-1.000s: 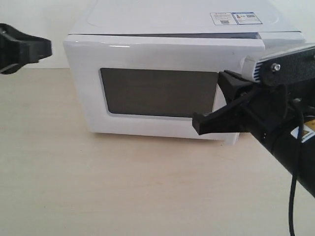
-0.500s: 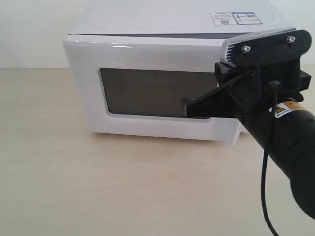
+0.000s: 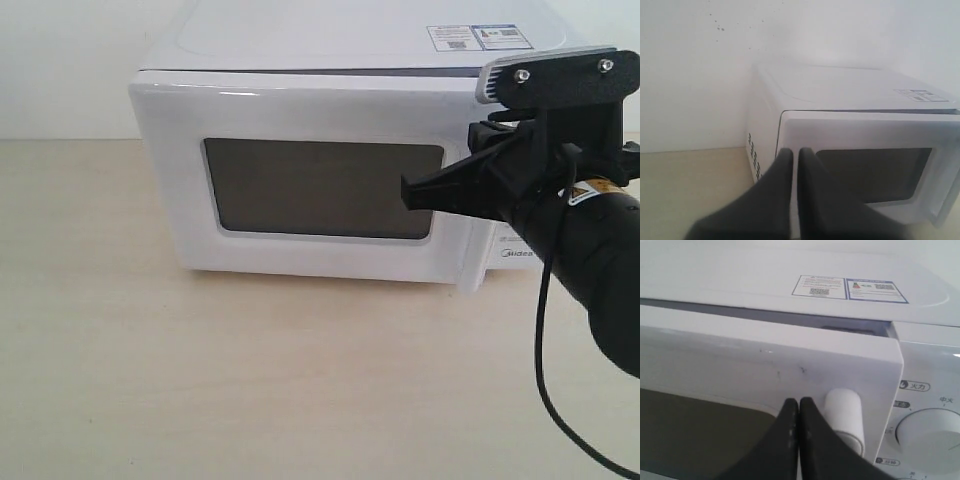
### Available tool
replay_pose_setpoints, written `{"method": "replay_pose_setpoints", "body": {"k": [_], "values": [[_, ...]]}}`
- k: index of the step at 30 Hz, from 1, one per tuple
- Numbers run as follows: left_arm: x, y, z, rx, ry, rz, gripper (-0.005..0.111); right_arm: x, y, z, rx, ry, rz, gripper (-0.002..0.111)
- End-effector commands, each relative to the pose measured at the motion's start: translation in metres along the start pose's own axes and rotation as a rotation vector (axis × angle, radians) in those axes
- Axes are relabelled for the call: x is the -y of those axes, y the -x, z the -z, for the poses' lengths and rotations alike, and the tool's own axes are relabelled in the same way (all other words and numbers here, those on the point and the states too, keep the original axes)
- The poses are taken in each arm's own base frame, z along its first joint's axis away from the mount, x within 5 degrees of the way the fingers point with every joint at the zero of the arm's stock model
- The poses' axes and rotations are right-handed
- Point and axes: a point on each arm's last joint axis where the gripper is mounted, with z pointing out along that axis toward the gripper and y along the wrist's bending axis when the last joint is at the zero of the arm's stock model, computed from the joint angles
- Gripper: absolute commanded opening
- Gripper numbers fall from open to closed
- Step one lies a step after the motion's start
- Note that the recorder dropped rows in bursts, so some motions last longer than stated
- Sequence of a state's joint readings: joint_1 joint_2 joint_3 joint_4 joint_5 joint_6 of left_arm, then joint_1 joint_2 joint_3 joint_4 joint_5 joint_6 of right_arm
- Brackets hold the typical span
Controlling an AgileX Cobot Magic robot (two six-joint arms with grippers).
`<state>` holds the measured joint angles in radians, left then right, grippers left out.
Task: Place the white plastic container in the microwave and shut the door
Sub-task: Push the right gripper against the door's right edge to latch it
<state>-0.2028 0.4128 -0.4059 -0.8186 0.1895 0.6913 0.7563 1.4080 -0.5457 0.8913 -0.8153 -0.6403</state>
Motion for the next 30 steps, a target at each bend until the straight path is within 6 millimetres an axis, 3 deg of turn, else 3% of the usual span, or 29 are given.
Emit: {"method": "replay_pose_setpoints", "body": {"k": [1,8,16,30], "values": [[-0.001,-0.001,0.000,0.003,0.015,0.005,0.004,0.003,0.003,-0.002,0.025,-0.013,0.002,0.000],[-0.001,-0.001,0.000,0.003,0.015,0.005,0.004,0.011,0.010,-0.014,-0.012,0.000,-0.038,0.000],[-0.001,-0.001,0.000,0.003,0.015,0.005,0.004,0.005,0.025,-0.020,0.017,0.038,-0.034,0.000],[-0.001,-0.001,0.000,0.003,0.015,0.005,0.004,0.003,0.020,-0.020,-0.048,0.059,-0.030,0.000]]}}
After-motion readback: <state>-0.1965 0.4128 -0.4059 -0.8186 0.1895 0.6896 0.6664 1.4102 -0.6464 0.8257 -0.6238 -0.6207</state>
